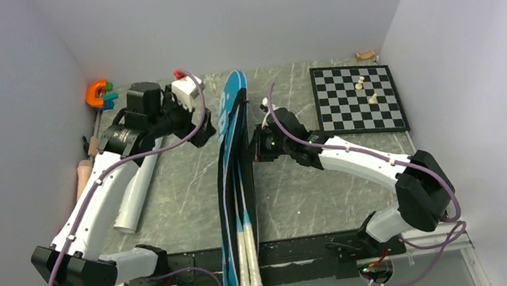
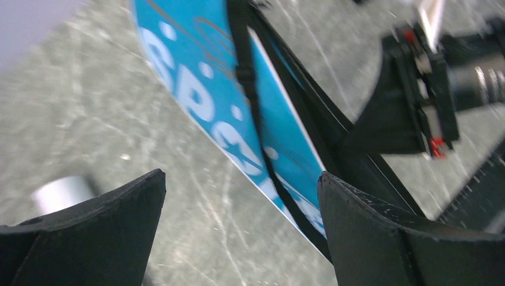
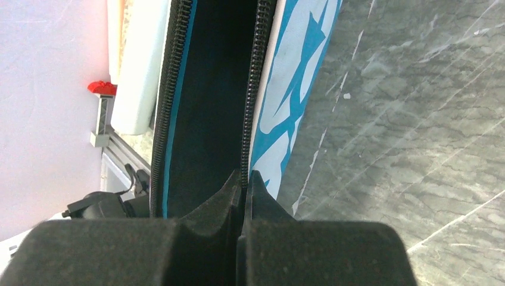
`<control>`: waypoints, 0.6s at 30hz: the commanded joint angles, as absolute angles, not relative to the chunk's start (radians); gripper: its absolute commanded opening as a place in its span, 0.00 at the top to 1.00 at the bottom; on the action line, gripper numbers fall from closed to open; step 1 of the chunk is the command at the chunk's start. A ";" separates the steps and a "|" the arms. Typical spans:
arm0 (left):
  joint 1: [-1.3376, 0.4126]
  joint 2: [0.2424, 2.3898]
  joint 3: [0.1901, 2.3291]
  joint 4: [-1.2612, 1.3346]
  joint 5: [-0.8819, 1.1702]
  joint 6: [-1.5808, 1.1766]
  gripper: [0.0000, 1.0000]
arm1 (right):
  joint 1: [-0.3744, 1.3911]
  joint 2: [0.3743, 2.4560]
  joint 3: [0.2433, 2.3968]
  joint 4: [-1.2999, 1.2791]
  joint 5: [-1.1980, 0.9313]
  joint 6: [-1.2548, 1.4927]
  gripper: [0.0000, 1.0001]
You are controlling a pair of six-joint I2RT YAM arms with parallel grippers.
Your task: Pack up the badminton gear
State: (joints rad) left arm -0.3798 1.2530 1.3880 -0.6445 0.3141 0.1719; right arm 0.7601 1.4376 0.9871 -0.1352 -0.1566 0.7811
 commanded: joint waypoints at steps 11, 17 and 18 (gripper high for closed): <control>-0.519 1.207 1.084 -0.675 0.697 0.108 0.01 | 0.754 1.414 1.130 -0.152 -0.141 0.812 1.00; -0.581 1.245 1.141 -0.693 0.693 0.095 0.01 | 0.758 1.419 1.149 -0.172 -0.133 0.833 1.00; -0.591 1.249 1.149 -0.693 0.690 0.088 0.01 | 0.762 1.418 1.151 -0.177 -0.129 0.839 1.00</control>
State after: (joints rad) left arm -0.5564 1.2407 1.0824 -0.7151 0.6441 0.1131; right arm 0.7597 1.4380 1.0737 -0.2295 -0.1398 0.8017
